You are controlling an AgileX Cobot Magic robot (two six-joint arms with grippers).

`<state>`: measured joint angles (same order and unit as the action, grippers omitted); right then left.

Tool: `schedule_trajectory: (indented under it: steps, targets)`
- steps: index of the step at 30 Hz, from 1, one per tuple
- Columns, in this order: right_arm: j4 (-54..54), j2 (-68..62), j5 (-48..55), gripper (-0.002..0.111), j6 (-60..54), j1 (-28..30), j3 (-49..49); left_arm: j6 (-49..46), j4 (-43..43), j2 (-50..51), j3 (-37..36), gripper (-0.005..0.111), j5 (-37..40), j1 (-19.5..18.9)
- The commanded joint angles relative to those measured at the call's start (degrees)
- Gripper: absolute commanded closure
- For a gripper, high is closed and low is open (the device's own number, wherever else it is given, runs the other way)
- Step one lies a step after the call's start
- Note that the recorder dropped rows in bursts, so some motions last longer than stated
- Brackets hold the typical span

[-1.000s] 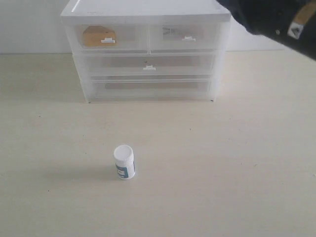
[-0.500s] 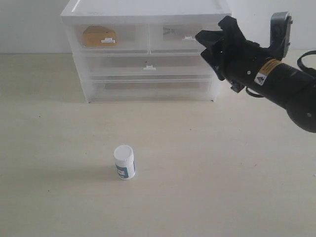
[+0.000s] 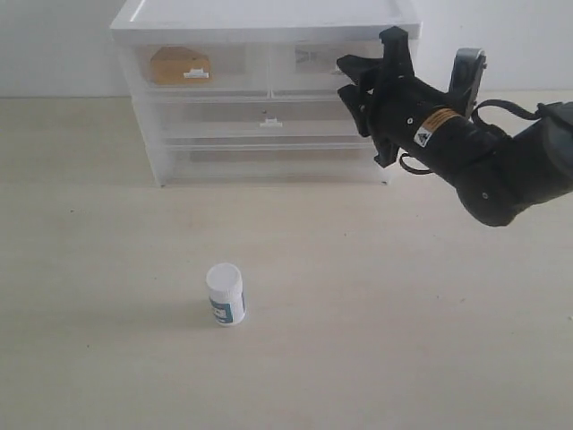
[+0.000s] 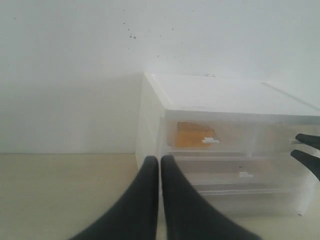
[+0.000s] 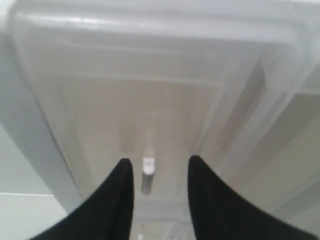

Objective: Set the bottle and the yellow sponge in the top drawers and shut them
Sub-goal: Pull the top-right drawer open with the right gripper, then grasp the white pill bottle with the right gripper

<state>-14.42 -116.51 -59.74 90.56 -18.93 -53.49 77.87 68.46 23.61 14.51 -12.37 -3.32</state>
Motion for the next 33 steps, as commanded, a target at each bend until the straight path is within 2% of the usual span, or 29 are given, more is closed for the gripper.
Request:
schedule_trajectory:
  steps: [1, 4, 7, 11, 13, 15, 18, 21, 24, 25, 28, 30, 33]
  targets:
    - [0.17, -0.67, -3.28, 0.105, -0.48, 0.06, -1.46, 0.59, -0.33, -0.38, -0.12, 0.103, -0.11, -0.12]
    - [-2.63, -0.67, -10.23, 0.108, -0.5, 0.06, 1.95, -0.1, -0.33, -0.38, -0.12, 0.103, -0.11, -0.12]
    - [-4.06, 1.08, -10.23, 0.108, -1.16, -0.21, 10.05, -0.1, -0.33, -0.38, -0.12, 0.103, -0.11, -0.12]
    - [-11.36, 8.83, -10.23, 0.108, -14.27, -3.26, 23.04, -0.1, -0.33, -0.38, -0.12, 0.103, -0.11, -0.12]
    - [-14.88, 11.46, -10.23, 0.108, -20.16, -4.74, 25.41, -0.1, -0.33, -0.38, -0.12, 0.103, -0.11, -0.12]
    - [-15.98, 12.2, -10.23, 0.106, -20.68, -5.44, 25.44, -0.1, -0.33, -0.38, -0.12, 0.103, -0.11, -0.12]
    - [-15.85, 12.85, -6.56, 0.09, -20.93, -5.74, 25.44, -0.11, -0.33, -0.38, -0.12, 0.103, -0.23, -0.12]
    - [-17.88, 13.35, -2.18, 0.064, -22.24, -5.74, 25.44, -0.11, -0.33, -0.38, -0.12, 0.103, -0.35, -0.12]
    - [-25.46, 13.44, -1.12, 0.041, -25.17, -5.74, 25.44, -0.11, -0.33, -0.38, -0.12, 0.103, -0.35, -0.12]
    - [-32.91, 13.44, -3.12, 0.031, -28.22, -5.74, 25.44, -0.11, -0.33, -0.38, -0.12, 0.103, -0.51, -0.12]
    - [-42.64, 13.44, -5.52, 0.027, -35.35, -5.74, 25.32, -0.11, -0.33, -0.38, -0.12, 0.103, -1.35, -0.12]
    - [-43.07, 13.44, -3.66, 0.027, -39.68, -5.74, 25.32, -0.11, -0.33, -0.38, -0.12, 0.103, -1.35, -0.12]
    - [-41.88, 13.34, 4.65, 0.027, -45.18, -6.16, 23.54, -0.11, -0.33, -0.38, -0.12, 0.103, -1.77, -0.12]
